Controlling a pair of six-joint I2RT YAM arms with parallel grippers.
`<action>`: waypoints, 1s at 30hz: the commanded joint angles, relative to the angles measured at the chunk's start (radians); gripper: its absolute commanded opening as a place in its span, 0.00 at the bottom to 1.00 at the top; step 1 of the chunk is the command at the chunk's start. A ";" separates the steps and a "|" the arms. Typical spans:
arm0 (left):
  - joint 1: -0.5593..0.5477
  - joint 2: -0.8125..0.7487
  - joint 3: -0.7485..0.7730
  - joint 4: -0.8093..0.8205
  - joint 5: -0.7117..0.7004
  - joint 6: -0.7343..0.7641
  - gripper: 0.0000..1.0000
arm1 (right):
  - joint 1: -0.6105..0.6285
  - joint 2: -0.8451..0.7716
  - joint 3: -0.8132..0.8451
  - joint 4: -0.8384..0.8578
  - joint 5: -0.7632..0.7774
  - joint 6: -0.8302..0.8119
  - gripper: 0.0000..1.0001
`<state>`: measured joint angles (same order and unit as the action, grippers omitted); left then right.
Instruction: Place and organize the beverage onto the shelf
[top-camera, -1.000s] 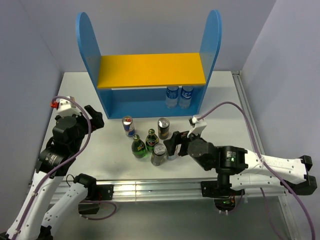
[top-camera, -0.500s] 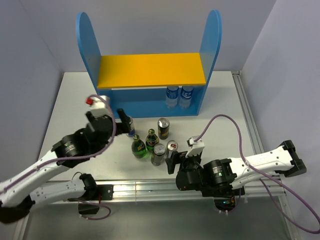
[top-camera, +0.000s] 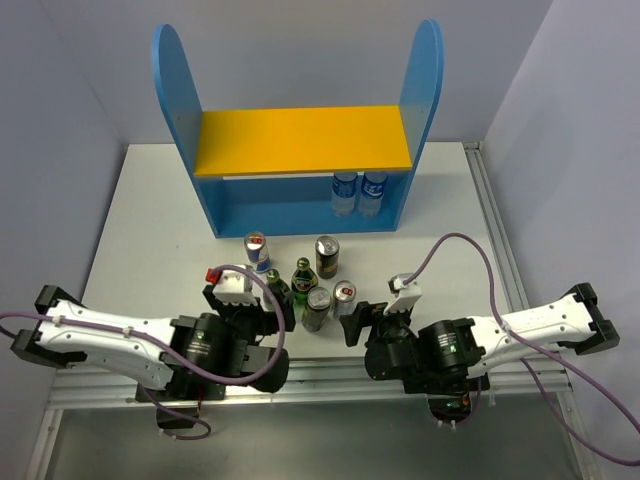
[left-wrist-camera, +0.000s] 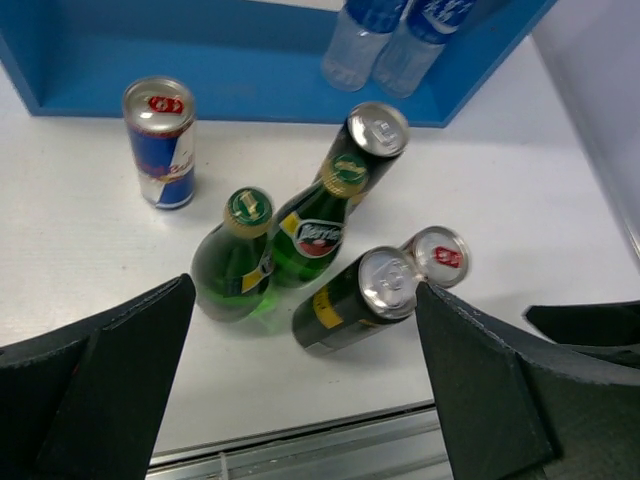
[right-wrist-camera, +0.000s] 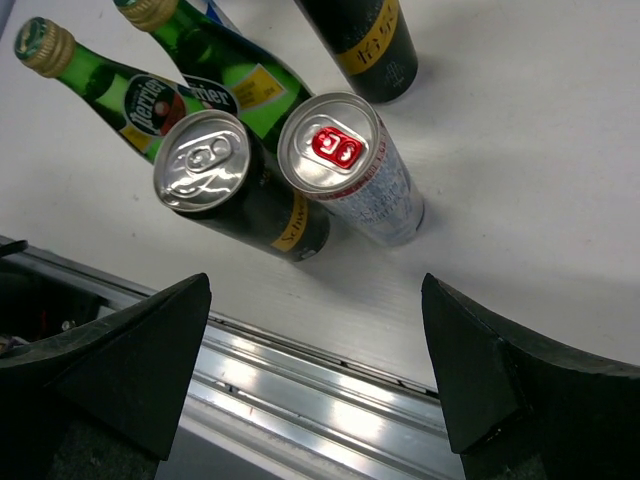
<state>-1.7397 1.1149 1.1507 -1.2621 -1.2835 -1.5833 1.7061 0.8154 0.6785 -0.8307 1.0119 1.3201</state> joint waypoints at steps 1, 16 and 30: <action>-0.014 0.022 -0.087 -0.109 -0.031 -0.220 0.99 | 0.007 -0.016 -0.025 0.004 0.050 0.037 0.93; 0.095 -0.111 -0.526 0.726 0.035 0.319 0.99 | 0.007 -0.056 -0.111 0.058 0.037 0.034 0.94; 0.383 -0.092 -0.733 1.343 0.260 0.775 0.99 | 0.007 -0.096 -0.168 0.058 0.042 0.057 0.95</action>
<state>-1.3918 1.0050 0.4335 -0.0772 -1.0809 -0.9146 1.7061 0.7334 0.5266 -0.7853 1.0092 1.3415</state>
